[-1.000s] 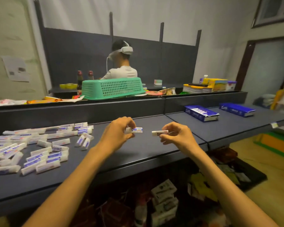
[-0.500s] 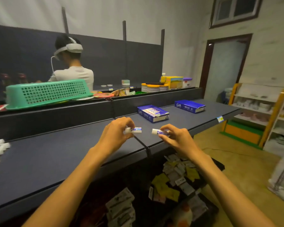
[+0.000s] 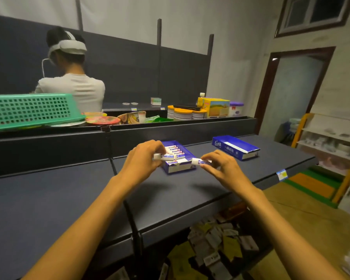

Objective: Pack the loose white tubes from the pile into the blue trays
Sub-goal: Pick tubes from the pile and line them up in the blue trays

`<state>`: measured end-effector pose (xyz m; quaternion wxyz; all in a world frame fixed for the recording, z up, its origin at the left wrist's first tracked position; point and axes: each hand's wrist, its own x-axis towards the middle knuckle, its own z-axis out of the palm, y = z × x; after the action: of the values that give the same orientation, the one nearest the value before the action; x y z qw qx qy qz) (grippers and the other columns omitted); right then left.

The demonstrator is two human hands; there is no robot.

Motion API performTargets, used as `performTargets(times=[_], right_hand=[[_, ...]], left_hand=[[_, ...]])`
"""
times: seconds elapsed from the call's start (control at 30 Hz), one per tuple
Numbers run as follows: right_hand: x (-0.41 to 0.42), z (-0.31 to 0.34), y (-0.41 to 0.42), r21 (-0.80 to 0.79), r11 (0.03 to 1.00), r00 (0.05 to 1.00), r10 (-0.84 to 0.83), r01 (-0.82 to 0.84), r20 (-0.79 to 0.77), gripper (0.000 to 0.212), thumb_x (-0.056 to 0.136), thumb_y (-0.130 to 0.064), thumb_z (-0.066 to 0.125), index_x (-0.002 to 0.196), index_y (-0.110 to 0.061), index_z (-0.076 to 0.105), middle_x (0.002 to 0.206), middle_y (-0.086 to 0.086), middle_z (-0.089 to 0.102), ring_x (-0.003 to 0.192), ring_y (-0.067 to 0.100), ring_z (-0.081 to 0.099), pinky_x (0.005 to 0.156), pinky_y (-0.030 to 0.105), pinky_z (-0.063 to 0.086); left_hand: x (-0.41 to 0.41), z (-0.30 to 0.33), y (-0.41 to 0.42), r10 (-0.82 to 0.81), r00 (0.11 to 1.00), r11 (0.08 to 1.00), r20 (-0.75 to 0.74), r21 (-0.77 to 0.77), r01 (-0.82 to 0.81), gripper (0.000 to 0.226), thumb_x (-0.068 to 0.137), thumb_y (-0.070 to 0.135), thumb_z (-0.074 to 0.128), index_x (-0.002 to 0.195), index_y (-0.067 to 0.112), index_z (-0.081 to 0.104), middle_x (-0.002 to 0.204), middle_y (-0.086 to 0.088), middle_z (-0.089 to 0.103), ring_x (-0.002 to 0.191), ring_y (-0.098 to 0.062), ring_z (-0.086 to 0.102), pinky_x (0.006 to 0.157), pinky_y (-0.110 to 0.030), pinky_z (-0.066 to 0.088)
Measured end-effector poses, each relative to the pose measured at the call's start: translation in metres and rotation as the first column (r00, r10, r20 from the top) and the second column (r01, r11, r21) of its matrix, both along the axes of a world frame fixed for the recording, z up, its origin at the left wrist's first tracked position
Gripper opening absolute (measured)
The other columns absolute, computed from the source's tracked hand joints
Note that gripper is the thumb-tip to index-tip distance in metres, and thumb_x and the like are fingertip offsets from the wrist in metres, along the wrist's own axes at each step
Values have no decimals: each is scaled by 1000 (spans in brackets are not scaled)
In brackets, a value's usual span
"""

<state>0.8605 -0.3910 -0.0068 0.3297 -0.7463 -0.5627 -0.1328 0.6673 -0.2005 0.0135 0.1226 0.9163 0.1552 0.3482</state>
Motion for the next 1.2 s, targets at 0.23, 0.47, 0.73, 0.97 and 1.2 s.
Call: performTargets(times=[0.23,0.47,0.73,0.97,1.2], right_hand=[[61,9,47,-80,995,998,52,-54,-33,30,88,-32,67,115,-20,64,110,0,64,89,8,59,75,25,55],[106,7,97,-208,963,985,171,-171,-19,29,88,-36,67,115,-25,64,114,-4,64,100,9,56,79,30,52],[112,18,144,-424,864,932,347,-273,108,29,89,-40,65,116,-30,65,122,-3,58,112,15,52,89,38,49],[118,19,156,-525,801,904,409,-288,129,30,84,-43,70,113,-32,66,114,-3,56,101,12,50,74,26,41],[115,19,156,-522,813,904,394,-259,166,30,83,-43,72,110,-31,67,108,-3,54,93,10,47,72,27,41]], left_hand=[[46,2,24,125,991,992,-48,-7,-125,27,78,20,77,98,25,61,103,6,65,92,-17,59,75,-35,50],[80,-8,32,256,962,965,-96,-25,-259,27,76,22,79,97,26,61,102,9,65,92,-15,60,77,-37,52],[92,-15,23,384,911,911,-149,-101,-400,28,76,17,79,97,24,62,101,8,64,91,-10,59,78,-30,52],[97,-17,21,388,907,898,-162,-153,-412,27,78,13,78,97,22,62,102,7,61,96,-9,57,77,-28,54],[98,-19,23,370,915,910,-164,-137,-392,28,79,15,77,102,20,62,107,3,63,98,-9,58,76,-25,55]])
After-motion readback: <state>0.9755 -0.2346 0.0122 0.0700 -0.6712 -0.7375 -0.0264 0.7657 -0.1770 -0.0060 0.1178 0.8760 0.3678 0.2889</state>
